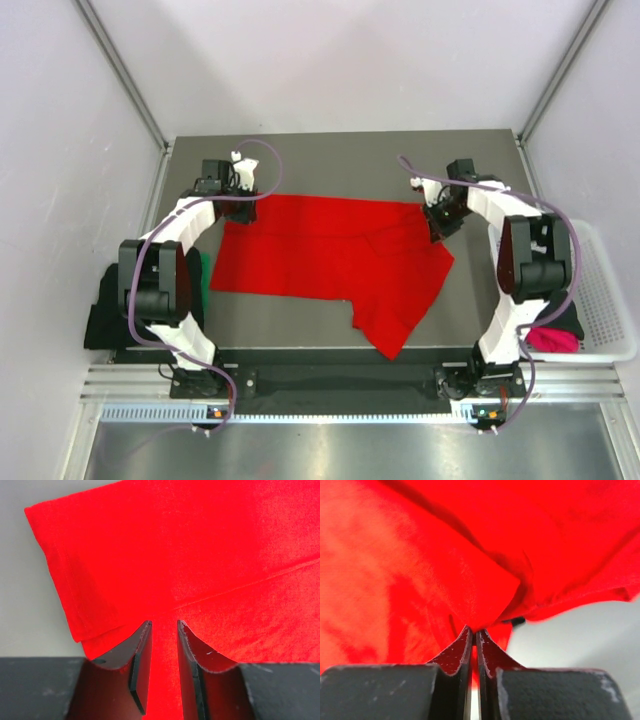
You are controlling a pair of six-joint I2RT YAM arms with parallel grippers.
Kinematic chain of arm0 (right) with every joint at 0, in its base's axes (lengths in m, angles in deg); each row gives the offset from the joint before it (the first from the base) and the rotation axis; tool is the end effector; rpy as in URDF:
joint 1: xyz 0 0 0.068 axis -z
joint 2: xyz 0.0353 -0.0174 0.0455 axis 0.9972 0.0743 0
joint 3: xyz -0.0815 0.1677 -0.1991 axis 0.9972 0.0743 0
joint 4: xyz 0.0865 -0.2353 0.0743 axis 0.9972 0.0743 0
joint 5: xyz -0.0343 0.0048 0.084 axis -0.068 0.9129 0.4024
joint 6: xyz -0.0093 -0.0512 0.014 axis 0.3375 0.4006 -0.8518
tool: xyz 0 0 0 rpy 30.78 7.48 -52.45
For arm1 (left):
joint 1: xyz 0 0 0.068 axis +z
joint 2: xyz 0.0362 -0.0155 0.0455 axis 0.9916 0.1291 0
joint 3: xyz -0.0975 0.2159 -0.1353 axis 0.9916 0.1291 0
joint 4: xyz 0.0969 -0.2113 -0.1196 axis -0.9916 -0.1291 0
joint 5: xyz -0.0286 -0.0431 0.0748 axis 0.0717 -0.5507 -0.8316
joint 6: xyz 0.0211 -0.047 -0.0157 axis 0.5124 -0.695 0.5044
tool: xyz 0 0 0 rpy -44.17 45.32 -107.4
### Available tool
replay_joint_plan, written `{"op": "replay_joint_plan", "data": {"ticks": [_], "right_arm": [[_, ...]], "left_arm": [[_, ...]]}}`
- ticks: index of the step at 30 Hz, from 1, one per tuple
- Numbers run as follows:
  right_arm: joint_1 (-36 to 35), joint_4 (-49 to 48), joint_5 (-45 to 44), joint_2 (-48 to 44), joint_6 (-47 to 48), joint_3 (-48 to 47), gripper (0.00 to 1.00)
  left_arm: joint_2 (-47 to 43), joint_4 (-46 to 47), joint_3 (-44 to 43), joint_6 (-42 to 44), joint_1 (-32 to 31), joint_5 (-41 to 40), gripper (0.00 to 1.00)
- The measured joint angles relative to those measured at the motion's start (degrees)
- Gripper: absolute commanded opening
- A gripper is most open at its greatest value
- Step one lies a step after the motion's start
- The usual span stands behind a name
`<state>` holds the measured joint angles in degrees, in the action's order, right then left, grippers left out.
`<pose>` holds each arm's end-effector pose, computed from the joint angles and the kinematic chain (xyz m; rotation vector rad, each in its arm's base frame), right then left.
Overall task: Fold and stack the t-shirts
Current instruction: Fold the tshirt
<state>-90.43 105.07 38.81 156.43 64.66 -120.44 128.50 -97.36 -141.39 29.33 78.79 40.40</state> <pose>0.3642 0.0405 0.1796 -0.8630 2.6651 0.3388 0.3655 -0.0339 0.2243 0.4178 2.3959 -0.2839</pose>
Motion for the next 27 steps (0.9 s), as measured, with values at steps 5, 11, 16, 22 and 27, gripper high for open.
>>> {"op": "replay_joint_plan", "data": {"ticks": [5, 11, 16, 22, 27], "right_arm": [[0.00, 4.72, 3.21, -6.56, -0.04, 0.24, 0.02], [0.00, 10.21, 6.84, -13.14, -0.07, 0.22, 0.03], [0.00, 11.67, 7.19, -13.70, 0.07, 1.64, 0.03], [0.00, 11.72, 6.73, -12.52, -0.09, 3.23, 0.15], [0.00, 11.67, 6.69, -12.13, 0.00, 3.28, 0.03]], "left_arm": [[0.00, 0.02, 0.00, 0.00, 0.00, 0.20, 0.31], [0.00, 0.04, 0.02, 0.00, 0.00, 0.44, 0.32], [-0.07, 0.04, 0.04, 0.00, 0.00, 0.61, 0.32], [-0.55, 0.07, 0.37, 0.02, 0.00, 0.90, 0.32], [-0.76, 0.09, 0.37, 0.00, 0.00, 1.01, 0.32]]}}
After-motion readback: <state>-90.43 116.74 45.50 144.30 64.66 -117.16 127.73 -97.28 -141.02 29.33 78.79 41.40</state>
